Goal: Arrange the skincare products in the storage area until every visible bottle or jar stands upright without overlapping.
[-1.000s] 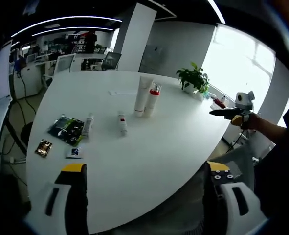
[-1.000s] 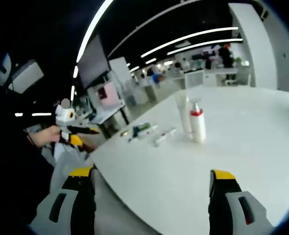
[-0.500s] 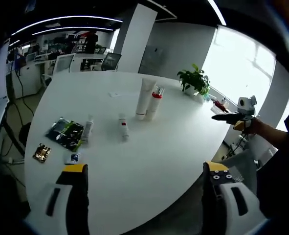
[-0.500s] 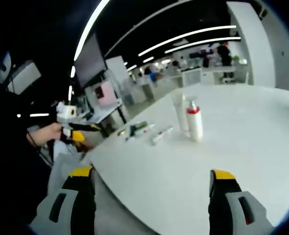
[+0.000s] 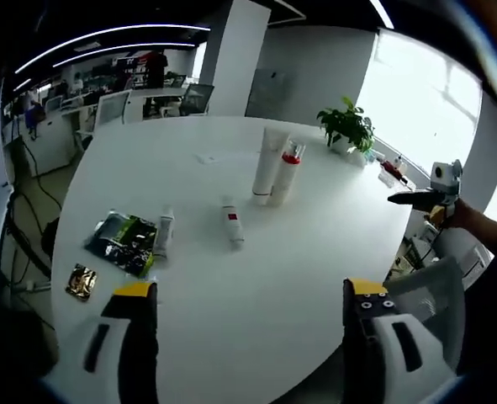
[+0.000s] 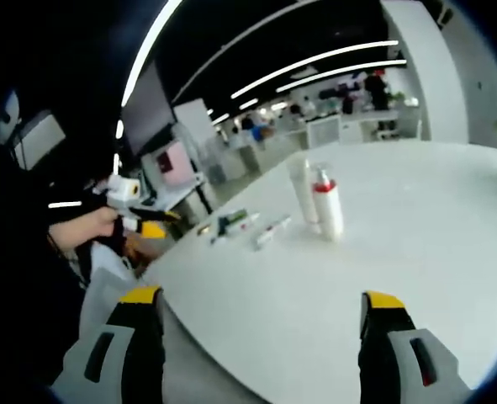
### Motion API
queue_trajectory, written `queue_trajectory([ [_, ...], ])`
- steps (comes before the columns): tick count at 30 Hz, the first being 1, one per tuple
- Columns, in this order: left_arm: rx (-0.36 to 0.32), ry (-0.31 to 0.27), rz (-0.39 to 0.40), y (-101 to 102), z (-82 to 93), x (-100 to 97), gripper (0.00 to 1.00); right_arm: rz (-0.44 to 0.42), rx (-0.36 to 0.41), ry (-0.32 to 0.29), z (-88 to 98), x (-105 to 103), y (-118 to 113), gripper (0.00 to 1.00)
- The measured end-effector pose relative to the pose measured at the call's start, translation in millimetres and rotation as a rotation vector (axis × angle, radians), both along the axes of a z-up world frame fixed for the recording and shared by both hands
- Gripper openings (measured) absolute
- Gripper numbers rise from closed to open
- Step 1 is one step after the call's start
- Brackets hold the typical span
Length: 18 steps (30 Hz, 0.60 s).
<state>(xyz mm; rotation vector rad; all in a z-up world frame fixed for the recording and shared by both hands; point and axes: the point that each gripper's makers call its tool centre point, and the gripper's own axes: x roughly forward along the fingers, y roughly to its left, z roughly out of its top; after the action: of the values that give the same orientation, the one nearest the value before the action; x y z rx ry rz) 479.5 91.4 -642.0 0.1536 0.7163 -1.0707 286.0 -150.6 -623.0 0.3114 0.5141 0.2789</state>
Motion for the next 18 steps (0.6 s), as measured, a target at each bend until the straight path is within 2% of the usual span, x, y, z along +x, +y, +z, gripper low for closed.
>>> queue_trajectory([
  [7, 0.026, -0.003, 0.001, -2.7, -10.1, 17.7, 0.81, -0.011, 0.005, 0.02, -7.1, 1.9, -4.1, 0.99],
  [13, 0.041, 0.012, 0.04, -3.6, -21.9, 38.6, 0.75, -0.021, 0.015, 0.036, -14.3, 2.2, -5.2, 0.99],
  [18, 0.079, 0.007, 0.043, -6.9, -35.1, 51.3, 0.74, -0.032, 0.028, 0.042, -19.6, 5.5, -6.6, 0.99],
])
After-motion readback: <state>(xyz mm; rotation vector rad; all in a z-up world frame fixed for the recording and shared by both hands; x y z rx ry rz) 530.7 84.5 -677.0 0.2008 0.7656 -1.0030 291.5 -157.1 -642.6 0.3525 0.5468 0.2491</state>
